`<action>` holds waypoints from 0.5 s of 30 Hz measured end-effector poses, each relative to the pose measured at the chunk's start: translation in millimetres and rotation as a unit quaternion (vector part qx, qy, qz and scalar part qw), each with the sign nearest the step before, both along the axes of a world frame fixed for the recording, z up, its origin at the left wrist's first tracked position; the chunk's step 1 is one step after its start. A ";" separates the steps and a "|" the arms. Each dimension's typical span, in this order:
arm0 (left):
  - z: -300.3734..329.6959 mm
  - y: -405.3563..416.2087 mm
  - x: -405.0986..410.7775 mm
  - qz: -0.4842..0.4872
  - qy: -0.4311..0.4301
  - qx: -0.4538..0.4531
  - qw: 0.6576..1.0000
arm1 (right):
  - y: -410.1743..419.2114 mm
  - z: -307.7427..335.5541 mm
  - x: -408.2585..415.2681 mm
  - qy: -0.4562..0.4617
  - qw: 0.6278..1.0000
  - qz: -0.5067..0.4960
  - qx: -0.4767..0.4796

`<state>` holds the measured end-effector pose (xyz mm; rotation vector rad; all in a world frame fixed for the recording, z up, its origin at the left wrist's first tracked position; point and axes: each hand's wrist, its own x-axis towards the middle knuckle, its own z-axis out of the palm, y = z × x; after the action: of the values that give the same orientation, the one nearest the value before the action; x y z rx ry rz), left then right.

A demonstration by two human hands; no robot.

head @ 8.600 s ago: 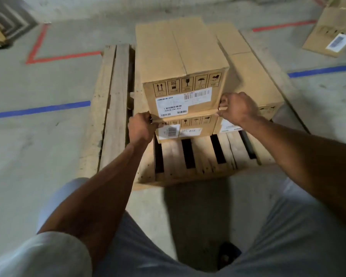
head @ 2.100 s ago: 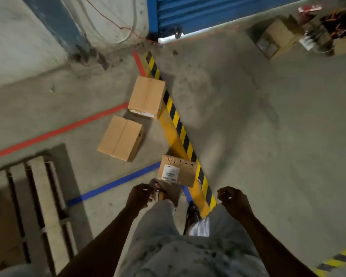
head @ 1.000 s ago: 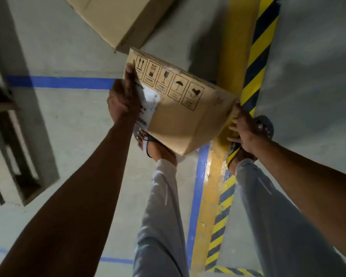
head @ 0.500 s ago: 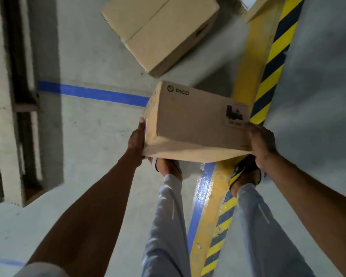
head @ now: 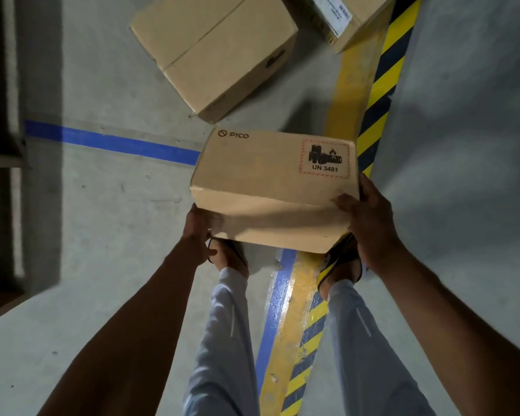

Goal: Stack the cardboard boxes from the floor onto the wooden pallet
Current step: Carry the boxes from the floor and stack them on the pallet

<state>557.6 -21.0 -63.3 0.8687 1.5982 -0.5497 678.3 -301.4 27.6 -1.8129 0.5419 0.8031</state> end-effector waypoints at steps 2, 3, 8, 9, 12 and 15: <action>2.3 -3.7 13.8 0.054 -0.062 0.017 0.996 | 1.0 10.3 -6.2 -0.061 0.998 0.001 -0.019; 1.9 -5.0 19.0 0.083 -0.094 0.031 0.992 | 0.6 12.1 -8.0 -0.076 0.997 0.005 -0.019; 12.5 -7.0 49.4 0.144 -0.194 0.027 0.970 | 0.6 7.1 -10.4 -0.078 0.996 -0.007 -0.050; 12.4 -5.0 56.0 0.144 -0.201 0.019 0.969 | 0.3 5.0 -7.2 -0.084 0.995 -0.003 -0.057; 8.0 -0.2 70.0 0.128 -0.198 -0.005 0.972 | 0.7 2.1 -1.9 -0.091 0.995 0.020 -0.047; 3.6 0.7 76.8 0.058 -0.155 -0.016 0.986 | 2.2 2.7 -3.1 -0.120 0.988 0.063 -0.069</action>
<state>634.4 -20.2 -59.7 0.7895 1.3424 -0.3391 675.3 -299.2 30.3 -2.0549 0.3354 0.6318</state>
